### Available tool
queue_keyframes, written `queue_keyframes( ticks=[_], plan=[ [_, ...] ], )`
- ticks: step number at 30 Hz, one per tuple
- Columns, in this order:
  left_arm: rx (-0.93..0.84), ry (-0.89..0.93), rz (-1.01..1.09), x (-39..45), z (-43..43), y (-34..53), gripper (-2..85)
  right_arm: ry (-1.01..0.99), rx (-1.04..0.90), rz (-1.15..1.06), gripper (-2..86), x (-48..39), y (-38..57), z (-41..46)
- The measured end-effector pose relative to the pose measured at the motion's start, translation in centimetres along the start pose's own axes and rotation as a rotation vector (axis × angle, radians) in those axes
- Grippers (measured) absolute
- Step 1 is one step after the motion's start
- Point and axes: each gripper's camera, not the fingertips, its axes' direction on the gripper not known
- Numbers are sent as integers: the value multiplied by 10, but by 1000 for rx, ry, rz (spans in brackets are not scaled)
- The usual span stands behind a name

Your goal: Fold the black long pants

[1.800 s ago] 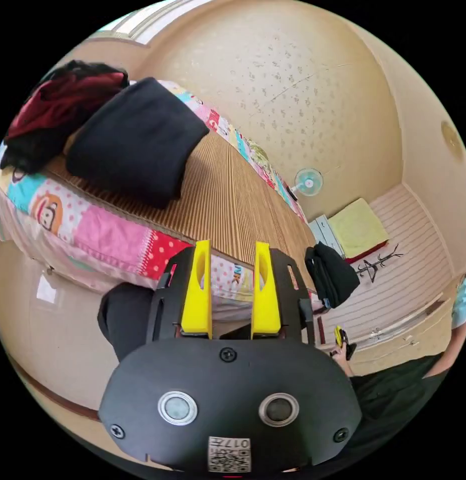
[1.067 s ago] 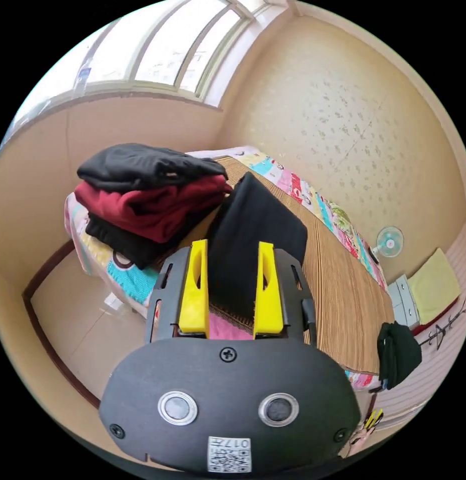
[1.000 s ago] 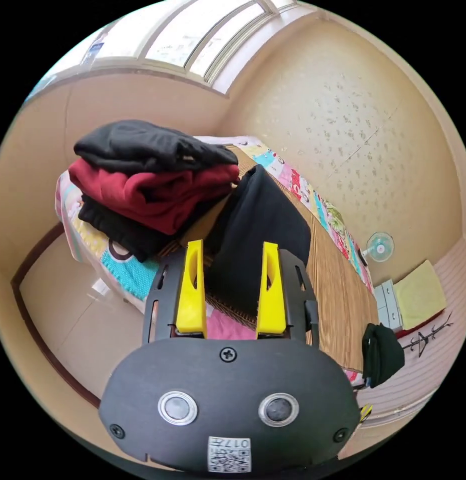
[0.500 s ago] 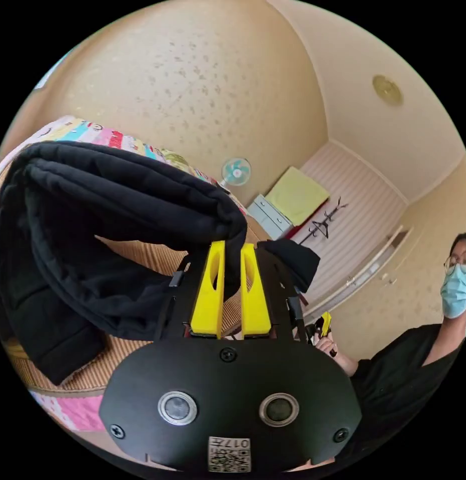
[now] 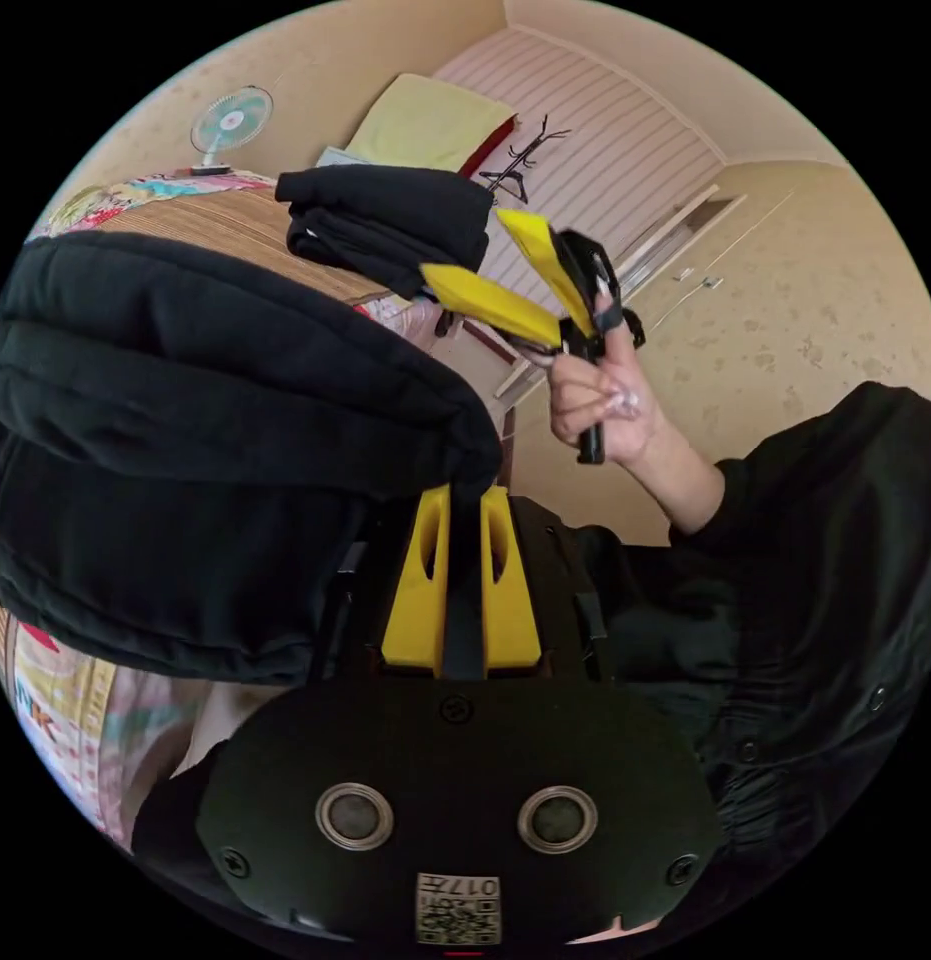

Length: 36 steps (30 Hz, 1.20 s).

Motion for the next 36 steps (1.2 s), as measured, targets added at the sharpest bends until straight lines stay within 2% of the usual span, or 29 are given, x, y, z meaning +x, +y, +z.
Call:
queue_keyframes(
  ticks=[3,5,9,13,16,19,23,28,30,32,34,36],
  plan=[
    [6,-12,-40,5,2,17,52,23,-153,-105,158,-20,-32,86],
    [6,-3,-70,-1,-2,22,53,115,-240,-191,170,-39,-59,167],
    [-24,-29,-97,-1,-8,25,67,275,-280,-266,171,-62,-94,266],
    [12,-2,-168,-9,-24,36,104,454,-405,-315,144,-65,-123,367],
    [80,39,-264,-26,-44,51,121,545,-496,-230,93,-38,-137,412],
    [229,22,-335,-38,-87,72,124,414,-443,-150,58,-20,-144,400],
    [598,-80,-519,-73,-166,102,136,134,-385,-11,35,18,-142,367],
    [559,-132,-611,-137,-198,54,188,-101,-314,96,29,37,-130,347],
    [571,-113,-602,-155,-195,31,140,-156,-297,95,29,34,-132,340],
    [548,-75,-629,-172,-187,4,52,-232,-243,98,29,31,-142,327],
    [565,-79,-616,-170,-200,-11,39,-286,-158,137,30,34,-162,306],
    [599,-132,-482,-154,-233,-30,33,-310,-98,113,31,29,-197,282]
  ],
)
